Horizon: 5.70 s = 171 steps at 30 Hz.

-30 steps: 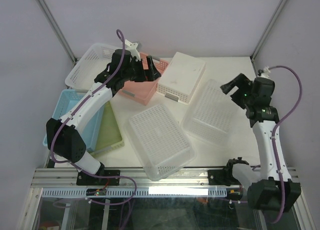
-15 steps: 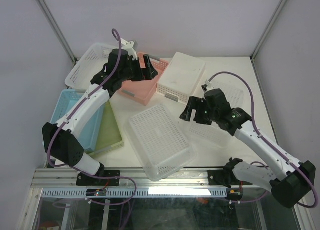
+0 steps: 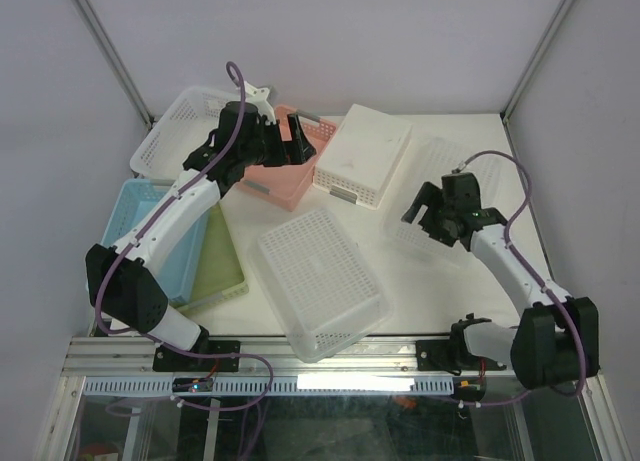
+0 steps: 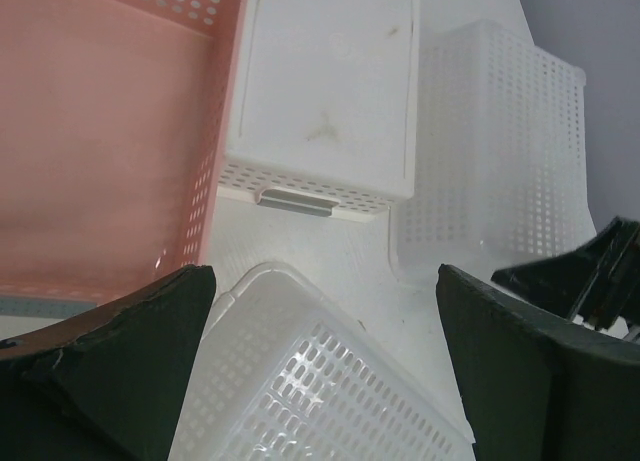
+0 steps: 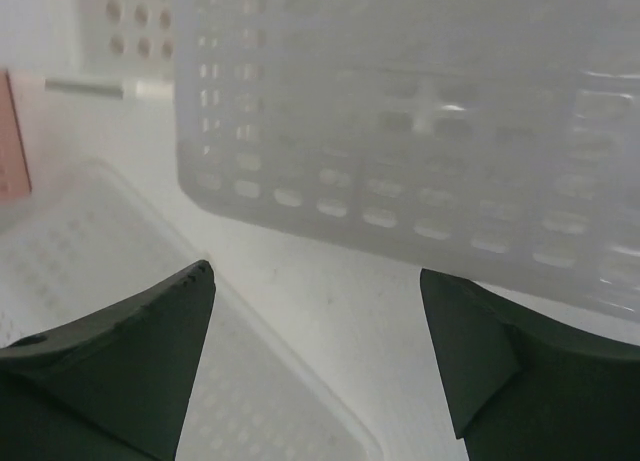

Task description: Turn the large container upside down

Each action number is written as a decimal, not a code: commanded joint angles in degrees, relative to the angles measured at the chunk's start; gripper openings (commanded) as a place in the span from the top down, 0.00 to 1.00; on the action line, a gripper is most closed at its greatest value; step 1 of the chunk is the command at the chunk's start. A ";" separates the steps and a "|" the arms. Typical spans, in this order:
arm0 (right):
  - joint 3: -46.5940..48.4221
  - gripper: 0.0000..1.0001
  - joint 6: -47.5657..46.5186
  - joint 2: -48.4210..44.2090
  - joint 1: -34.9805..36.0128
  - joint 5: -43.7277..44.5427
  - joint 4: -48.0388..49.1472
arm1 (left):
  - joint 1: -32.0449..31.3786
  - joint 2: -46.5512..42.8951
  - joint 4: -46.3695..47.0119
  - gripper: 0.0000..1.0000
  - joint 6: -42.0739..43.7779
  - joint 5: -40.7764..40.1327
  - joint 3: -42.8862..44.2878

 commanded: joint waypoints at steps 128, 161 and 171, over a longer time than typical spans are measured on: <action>21.83 0.13 -8.46 -14.77 14.35 23.72 -17.06 | -25.12 18.74 18.99 0.01 -15.71 18.91 -2.02; 34.37 0.03 -8.55 32.50 -31.52 10.72 13.21 | -27.79 28.27 23.59 0.01 -17.06 24.28 4.35; 36.45 0.06 -18.66 36.08 -30.77 -18.52 21.33 | -27.79 31.25 23.08 0.01 -16.36 25.44 6.24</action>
